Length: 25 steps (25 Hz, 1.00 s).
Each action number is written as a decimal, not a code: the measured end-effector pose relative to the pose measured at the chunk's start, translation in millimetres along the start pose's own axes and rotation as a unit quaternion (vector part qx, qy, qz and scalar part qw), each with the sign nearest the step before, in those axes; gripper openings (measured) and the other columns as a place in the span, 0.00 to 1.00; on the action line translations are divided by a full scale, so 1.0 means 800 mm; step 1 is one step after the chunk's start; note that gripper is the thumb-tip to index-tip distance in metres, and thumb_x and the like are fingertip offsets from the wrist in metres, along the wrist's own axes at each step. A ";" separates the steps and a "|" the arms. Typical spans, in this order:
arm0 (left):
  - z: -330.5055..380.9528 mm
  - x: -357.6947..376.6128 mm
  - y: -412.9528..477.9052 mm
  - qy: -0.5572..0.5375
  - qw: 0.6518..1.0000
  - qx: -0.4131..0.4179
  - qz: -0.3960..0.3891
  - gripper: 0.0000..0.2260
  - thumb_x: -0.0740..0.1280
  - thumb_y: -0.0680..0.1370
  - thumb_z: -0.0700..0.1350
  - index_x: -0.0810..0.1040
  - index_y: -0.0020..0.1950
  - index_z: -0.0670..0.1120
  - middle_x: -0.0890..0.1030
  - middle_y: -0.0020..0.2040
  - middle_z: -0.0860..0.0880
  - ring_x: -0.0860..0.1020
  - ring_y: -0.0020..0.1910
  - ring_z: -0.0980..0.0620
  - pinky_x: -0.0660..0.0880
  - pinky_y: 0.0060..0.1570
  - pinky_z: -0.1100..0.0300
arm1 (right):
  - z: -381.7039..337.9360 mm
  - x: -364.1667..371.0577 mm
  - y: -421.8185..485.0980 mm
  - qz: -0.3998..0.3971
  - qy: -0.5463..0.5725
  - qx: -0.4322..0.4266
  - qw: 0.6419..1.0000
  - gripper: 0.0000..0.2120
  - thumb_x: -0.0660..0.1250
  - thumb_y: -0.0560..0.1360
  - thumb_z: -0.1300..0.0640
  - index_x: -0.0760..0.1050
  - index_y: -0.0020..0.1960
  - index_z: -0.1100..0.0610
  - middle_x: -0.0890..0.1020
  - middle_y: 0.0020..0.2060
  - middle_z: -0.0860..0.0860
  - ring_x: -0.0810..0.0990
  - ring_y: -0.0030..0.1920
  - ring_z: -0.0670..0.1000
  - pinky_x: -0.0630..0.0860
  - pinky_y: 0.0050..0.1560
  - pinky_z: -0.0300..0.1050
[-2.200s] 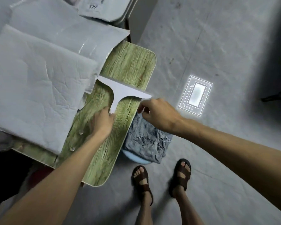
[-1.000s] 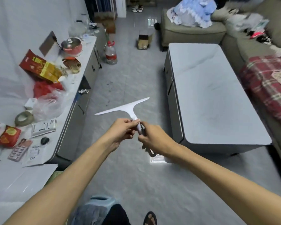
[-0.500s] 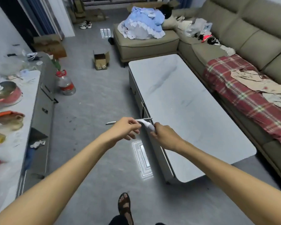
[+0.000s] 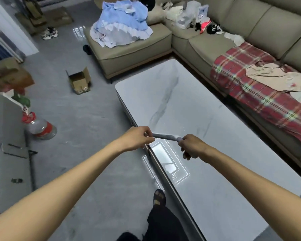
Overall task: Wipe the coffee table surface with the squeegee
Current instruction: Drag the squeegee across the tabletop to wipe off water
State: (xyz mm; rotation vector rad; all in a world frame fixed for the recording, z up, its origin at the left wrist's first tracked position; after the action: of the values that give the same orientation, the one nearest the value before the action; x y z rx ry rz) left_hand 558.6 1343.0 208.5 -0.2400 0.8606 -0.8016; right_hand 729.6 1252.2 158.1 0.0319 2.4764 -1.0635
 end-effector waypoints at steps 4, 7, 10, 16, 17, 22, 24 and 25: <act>0.018 -0.107 0.115 0.026 0.999 0.026 -0.009 0.08 0.69 0.72 0.41 0.78 0.50 0.46 0.82 0.35 0.50 0.79 0.31 0.56 0.75 0.38 0.62 | -0.094 -0.068 0.101 0.032 0.005 0.027 0.999 0.13 0.57 0.79 0.52 0.73 0.46 0.61 0.77 0.36 0.54 0.71 0.24 0.50 0.61 0.20 0.34; 0.011 -0.170 0.201 0.047 0.998 0.046 -0.019 0.11 0.67 0.70 0.36 0.78 0.49 0.47 0.81 0.31 0.54 0.77 0.27 0.62 0.73 0.35 0.64 | -0.141 -0.093 0.174 0.032 -0.006 0.050 0.998 0.14 0.58 0.79 0.54 0.70 0.37 0.60 0.76 0.28 0.53 0.70 0.24 0.53 0.63 0.22 0.35; -0.019 -0.214 0.291 0.056 0.995 0.061 -0.048 0.09 0.68 0.72 0.37 0.78 0.48 0.50 0.82 0.34 0.51 0.80 0.32 0.57 0.76 0.38 0.61 | -0.169 -0.087 0.250 0.015 -0.001 0.088 0.996 0.13 0.58 0.75 0.63 0.65 0.32 0.60 0.70 0.24 0.59 0.68 0.30 0.57 0.61 0.28 0.41; -0.044 -0.330 0.464 0.077 0.989 0.076 -0.103 0.05 0.66 0.73 0.44 0.78 0.45 0.53 0.84 0.36 0.50 0.83 0.36 0.52 0.76 0.40 0.59 | -0.265 -0.121 0.353 0.081 0.095 0.142 0.982 0.08 0.58 0.75 0.65 0.66 0.37 0.62 0.73 0.24 0.55 0.68 0.18 0.52 0.61 0.23 0.36; -0.043 -0.341 0.487 0.073 0.988 0.073 -0.112 0.05 0.66 0.73 0.44 0.78 0.46 0.53 0.84 0.37 0.50 0.83 0.36 0.52 0.75 0.39 0.59 | -0.280 -0.131 0.367 0.091 0.108 0.139 0.980 0.07 0.58 0.75 0.64 0.66 0.38 0.62 0.74 0.28 0.57 0.69 0.21 0.53 0.62 0.25 0.37; -0.049 -0.384 0.633 0.086 0.985 0.058 -0.137 0.07 0.67 0.73 0.39 0.78 0.47 0.51 0.83 0.37 0.49 0.83 0.38 0.52 0.76 0.41 0.59 | -0.308 -0.192 0.489 0.158 0.181 0.149 0.959 0.12 0.59 0.79 0.54 0.74 0.50 0.62 0.74 0.32 0.55 0.70 0.22 0.51 0.63 0.20 0.34; -0.063 -0.390 0.695 0.077 0.989 0.044 -0.122 0.07 0.66 0.73 0.40 0.78 0.45 0.52 0.83 0.36 0.49 0.82 0.38 0.51 0.76 0.40 0.59 | -0.304 -0.208 0.553 0.171 0.204 0.152 0.952 0.12 0.57 0.80 0.52 0.73 0.54 0.60 0.73 0.32 0.55 0.71 0.23 0.51 0.60 0.20 0.34; -0.069 -0.390 0.724 0.071 0.990 0.039 -0.116 0.07 0.66 0.74 0.41 0.77 0.44 0.53 0.83 0.37 0.50 0.82 0.39 0.50 0.75 0.39 0.60 | -0.300 -0.216 0.580 0.180 0.210 0.157 0.948 0.13 0.56 0.81 0.51 0.72 0.55 0.59 0.74 0.32 0.55 0.71 0.24 0.51 0.59 0.20 0.34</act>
State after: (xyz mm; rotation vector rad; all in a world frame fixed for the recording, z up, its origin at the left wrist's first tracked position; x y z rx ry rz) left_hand 703.8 1972.3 69.8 -0.2192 0.9433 -1.0779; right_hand 880.8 1771.2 55.7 0.8567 2.4788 -1.3790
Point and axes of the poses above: each hand's wrist, its own y-axis towards the middle knuckle, its own x-axis out of the palm, z = x × y, the point moved 10 cm from there along y, towards the middle knuckle
